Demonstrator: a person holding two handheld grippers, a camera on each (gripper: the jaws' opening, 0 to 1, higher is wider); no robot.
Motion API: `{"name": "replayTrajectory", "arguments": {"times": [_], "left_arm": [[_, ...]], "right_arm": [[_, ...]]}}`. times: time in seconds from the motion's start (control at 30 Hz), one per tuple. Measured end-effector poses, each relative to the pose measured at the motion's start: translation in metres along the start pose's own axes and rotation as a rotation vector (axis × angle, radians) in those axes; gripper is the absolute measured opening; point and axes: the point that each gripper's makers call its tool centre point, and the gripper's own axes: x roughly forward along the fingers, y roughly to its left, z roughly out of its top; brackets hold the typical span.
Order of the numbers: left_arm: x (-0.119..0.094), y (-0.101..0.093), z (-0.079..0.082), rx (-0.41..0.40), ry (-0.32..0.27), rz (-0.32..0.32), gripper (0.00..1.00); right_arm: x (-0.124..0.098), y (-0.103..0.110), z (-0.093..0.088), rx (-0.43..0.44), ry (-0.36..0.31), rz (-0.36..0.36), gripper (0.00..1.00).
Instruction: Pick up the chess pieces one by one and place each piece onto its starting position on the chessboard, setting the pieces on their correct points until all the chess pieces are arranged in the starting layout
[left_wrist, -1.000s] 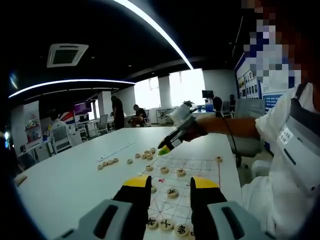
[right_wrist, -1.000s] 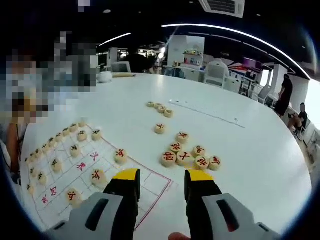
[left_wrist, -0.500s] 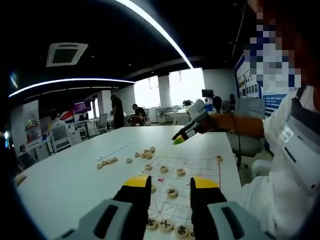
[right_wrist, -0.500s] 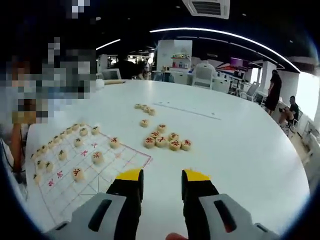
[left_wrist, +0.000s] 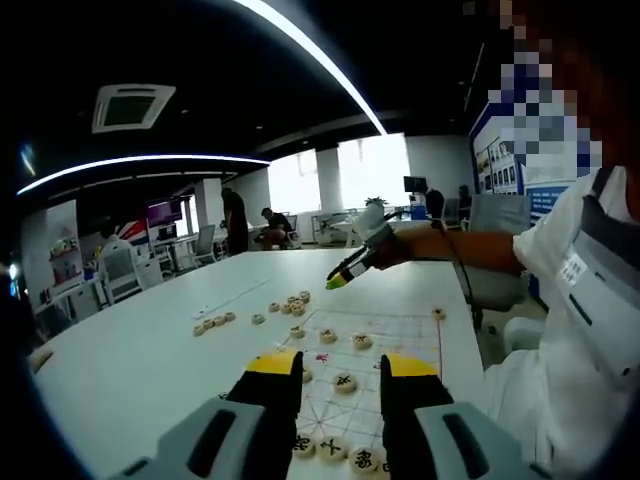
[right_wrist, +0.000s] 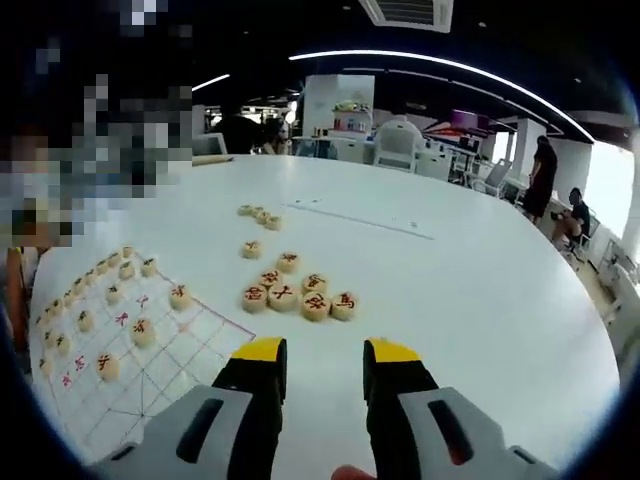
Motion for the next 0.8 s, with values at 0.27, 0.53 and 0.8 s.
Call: {"name": "replayTrajectory", "arguments": {"times": [0.27,0.53,0.8], "left_arm": [[0.000,0.002,-0.001,-0.004,0.001,0.006,0.33],[0.001,0.001,-0.001,-0.002,0.000,0.006,0.33],[0.001,0.001,0.000,-0.001,-0.001,0.005,0.33]], "right_arm": [[0.016,0.035,0.010,-0.036,0.006,0.069,0.32],[0.025,0.059,0.019,-0.080,0.011,0.112,0.32],[0.043,0.079,0.033,-0.121,0.016,0.141,0.32]]}}
